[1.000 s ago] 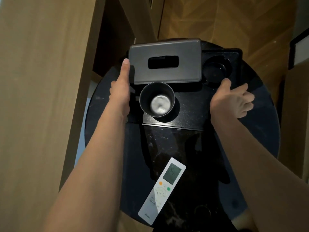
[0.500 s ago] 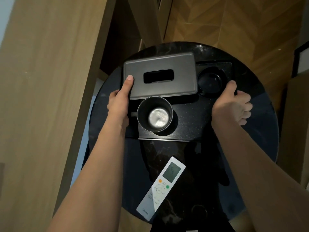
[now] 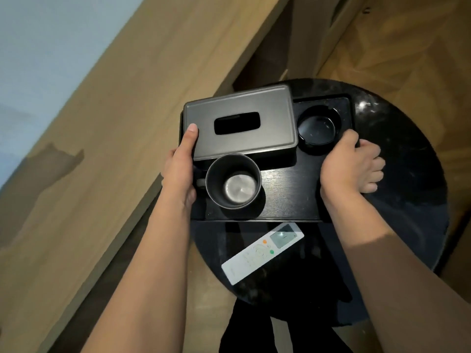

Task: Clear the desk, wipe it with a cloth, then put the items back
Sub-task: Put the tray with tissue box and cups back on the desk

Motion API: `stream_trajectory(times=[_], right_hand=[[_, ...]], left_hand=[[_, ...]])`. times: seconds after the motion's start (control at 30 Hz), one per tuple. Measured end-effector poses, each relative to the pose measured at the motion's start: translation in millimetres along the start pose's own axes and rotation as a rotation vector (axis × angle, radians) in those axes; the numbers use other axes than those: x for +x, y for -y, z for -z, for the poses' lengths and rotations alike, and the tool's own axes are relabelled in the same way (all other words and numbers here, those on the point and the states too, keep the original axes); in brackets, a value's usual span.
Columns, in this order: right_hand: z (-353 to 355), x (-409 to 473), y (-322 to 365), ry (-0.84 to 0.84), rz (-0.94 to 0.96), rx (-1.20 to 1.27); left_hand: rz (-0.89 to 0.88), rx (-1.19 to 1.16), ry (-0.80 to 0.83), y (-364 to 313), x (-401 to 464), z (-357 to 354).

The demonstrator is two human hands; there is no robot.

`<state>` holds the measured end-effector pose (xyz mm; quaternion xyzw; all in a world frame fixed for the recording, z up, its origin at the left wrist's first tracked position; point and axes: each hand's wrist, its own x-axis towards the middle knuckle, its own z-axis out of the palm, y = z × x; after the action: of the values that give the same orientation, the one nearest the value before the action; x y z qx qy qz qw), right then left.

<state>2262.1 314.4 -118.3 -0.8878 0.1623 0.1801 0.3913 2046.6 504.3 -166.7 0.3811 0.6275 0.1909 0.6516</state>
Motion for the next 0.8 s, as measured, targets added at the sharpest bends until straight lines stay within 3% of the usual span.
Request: stream_trajectory(times=[0.43,0.8], right_hand=[[-46,-184,-8,0.304,0.361,-0.204],[-61,-417,-110,0.612,0.674,-0.409]], left_hand=[[-0.017,-0.365,-0.450,69,-107,213],[0.046,-0.632,-0.937,203,-262,430]])
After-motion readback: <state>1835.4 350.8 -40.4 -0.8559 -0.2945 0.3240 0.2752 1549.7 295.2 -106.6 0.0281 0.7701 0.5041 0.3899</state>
